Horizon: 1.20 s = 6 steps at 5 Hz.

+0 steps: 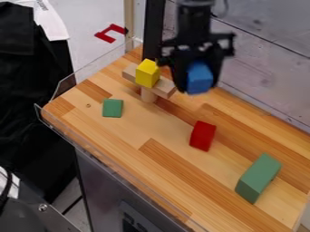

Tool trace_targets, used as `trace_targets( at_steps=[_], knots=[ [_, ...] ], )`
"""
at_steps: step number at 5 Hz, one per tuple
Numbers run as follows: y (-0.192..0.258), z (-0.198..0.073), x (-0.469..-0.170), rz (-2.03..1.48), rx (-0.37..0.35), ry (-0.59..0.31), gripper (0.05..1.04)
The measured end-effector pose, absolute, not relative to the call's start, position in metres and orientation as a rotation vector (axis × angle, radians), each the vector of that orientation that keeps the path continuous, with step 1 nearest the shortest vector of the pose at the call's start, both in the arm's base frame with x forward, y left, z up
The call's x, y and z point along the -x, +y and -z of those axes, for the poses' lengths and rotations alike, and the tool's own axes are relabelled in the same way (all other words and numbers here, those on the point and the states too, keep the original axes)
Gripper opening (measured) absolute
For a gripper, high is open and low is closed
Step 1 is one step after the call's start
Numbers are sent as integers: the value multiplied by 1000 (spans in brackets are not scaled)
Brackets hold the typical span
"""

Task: Put the blue block on top of the yellow cube

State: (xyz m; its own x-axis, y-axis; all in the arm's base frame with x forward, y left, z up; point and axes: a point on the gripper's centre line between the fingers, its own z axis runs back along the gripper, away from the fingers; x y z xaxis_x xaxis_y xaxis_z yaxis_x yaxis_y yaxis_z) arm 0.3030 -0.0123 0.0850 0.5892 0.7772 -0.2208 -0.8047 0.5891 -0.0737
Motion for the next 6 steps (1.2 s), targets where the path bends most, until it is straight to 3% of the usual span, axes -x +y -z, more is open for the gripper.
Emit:
trace_targets(
  at_steps=[2, 4, 6],
  knots=[
    [12, -85, -300, -1044, 230, 190, 603],
    [19, -90, -304, -1107, 199, 147, 603],
    [27, -81, -300, -1383, 176, 78, 603]
  ],
)
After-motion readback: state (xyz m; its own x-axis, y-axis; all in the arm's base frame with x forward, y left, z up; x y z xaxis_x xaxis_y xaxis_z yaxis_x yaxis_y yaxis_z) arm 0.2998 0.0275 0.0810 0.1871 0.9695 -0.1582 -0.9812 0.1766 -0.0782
